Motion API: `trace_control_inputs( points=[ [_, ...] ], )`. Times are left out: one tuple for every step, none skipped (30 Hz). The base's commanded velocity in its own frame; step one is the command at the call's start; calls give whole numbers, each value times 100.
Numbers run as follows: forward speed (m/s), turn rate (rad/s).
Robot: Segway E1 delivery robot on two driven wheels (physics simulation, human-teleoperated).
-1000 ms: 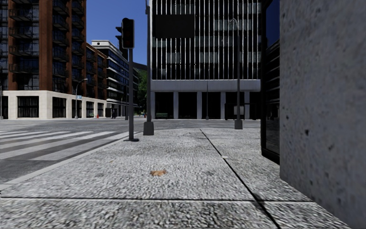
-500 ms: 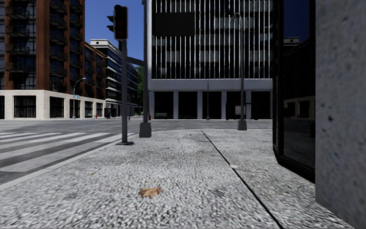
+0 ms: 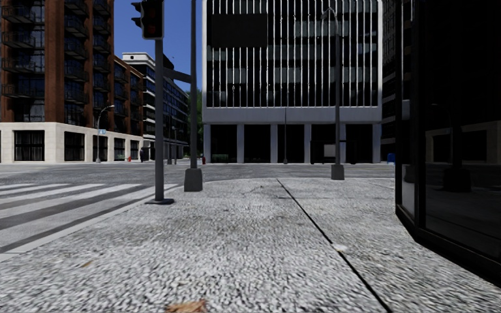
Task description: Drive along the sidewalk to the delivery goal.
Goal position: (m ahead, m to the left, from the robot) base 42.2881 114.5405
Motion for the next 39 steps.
trace_control_inputs(
  points=[
    [123,0],
    [123,0],
    [123,0],
    [123,0],
    [123,0],
    [123,0],
    [123,0],
    [123,0],
    [123,0],
    [123,0],
    [123,0],
    [123,0],
    [123,0],
    [123,0],
    [123,0],
    [123,0],
    [123,0],
    [123,0],
    [123,0],
    [123,0],
    [123,0],
    [123,0],
    [123,0],
    [123,0],
    [123,0],
    [123,0],
    [123,0],
    [123,0],
    [123,0],
    [123,0],
    [123,0],
    [123,0],
    [123,0],
    [123,4],
    [123,12],
    [123,20],
    [123,35],
    [123,35],
    [123,52]
  ],
)
